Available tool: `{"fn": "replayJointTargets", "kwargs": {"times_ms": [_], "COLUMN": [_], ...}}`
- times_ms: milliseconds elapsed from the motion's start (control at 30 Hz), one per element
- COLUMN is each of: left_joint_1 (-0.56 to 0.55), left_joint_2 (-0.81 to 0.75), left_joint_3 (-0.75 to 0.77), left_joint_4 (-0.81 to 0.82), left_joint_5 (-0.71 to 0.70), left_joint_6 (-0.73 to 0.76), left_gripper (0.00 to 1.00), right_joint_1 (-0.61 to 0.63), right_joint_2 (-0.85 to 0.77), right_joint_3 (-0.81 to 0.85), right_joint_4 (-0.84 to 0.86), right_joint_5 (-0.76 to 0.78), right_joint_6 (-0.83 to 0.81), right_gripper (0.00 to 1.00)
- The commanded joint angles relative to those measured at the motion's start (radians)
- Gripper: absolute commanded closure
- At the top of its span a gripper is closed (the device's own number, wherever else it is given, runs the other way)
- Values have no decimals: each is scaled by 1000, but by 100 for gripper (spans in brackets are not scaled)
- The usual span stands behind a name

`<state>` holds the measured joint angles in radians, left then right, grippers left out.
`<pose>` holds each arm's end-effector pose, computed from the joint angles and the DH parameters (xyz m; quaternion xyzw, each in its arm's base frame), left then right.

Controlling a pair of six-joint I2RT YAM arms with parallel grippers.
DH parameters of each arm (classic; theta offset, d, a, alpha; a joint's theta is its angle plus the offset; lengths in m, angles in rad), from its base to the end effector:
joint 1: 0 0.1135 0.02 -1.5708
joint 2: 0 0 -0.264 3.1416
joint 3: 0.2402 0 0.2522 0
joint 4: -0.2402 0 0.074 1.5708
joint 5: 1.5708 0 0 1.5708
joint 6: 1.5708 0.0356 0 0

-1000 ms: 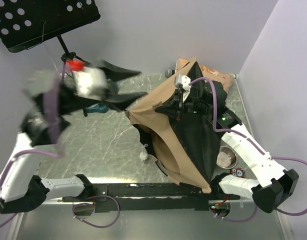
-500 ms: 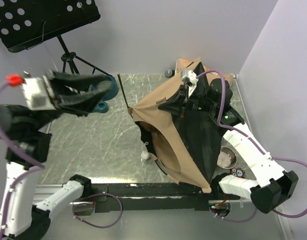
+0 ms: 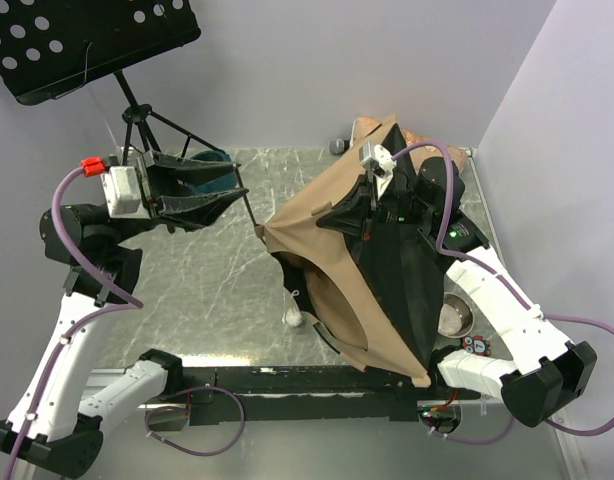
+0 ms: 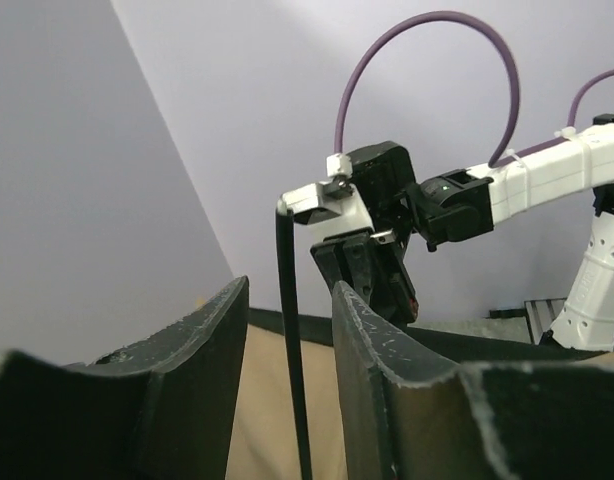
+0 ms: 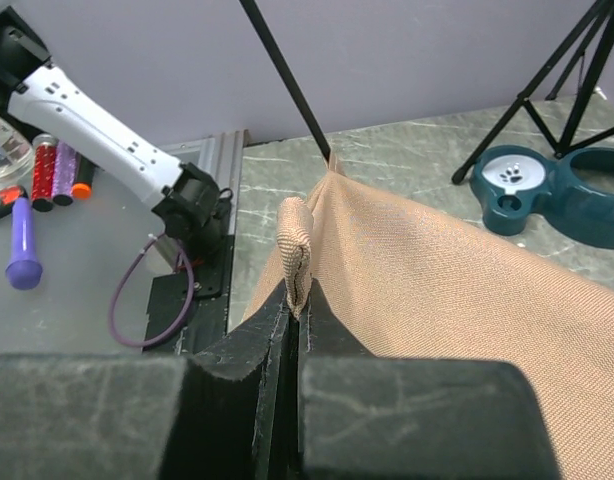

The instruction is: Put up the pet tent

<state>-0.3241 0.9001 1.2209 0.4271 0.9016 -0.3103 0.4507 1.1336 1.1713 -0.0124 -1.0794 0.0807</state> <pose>0.1237 -0.0710 0.5198 0.4018 0.3572 -0.4229 0.7295 0.2037 0.1335 0.4242 -0.4718 0.5210 0.5074 0.4985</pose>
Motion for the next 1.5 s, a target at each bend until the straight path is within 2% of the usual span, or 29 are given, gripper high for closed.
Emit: {"fn": "replayJointTargets", "kwargs": {"times_ms": [0, 67, 200, 333, 433, 567, 667, 767, 867, 1000, 1233, 1467], "left_joint_1": [3, 3, 3, 0, -26, -122, -207, -220, -233, -233, -254, -279], "left_joint_2": [19, 36, 71, 100, 140, 210, 261, 252, 279, 296, 313, 358], "left_joint_3": [34, 40, 66, 78, 150, 267, 319, 264, 278, 264, 201, 233], "left_joint_4": [174, 191, 168, 185, -30, -533, -792, -830, -959, -1054, -1061, -1107], "left_joint_5": [75, 91, 117, 146, 160, 71, -41, -88, -107, -109, -64, -78], "left_joint_6": [-56, -72, -110, -212, -215, 11, 170, 207, 296, 364, 349, 385], "left_gripper": [58, 62, 84, 99, 99, 99, 99, 99, 99, 99, 99, 99], "right_joint_1": [-6, -6, -6, -6, -7, -4, 0, -1, -1, -1, -1, 0], "right_joint_2": [-29, -28, -23, -15, -8, 11, 26, 35, 29, 23, 22, 29], "right_joint_3": [41, 42, 45, 57, 67, 79, 94, 108, 107, 82, 45, 57], "right_joint_4": [37, 37, 51, 49, 57, 103, 117, 114, 117, 147, 210, 149], "right_joint_5": [-43, -45, -53, -54, -37, -30, -33, -39, -40, -48, -70, -111], "right_joint_6": [-4, -2, 7, 5, 22, 57, 63, 62, 62, 86, 139, 91], "right_gripper": [100, 100, 100, 100, 100, 100, 100, 100, 100, 100, 100, 100]}}
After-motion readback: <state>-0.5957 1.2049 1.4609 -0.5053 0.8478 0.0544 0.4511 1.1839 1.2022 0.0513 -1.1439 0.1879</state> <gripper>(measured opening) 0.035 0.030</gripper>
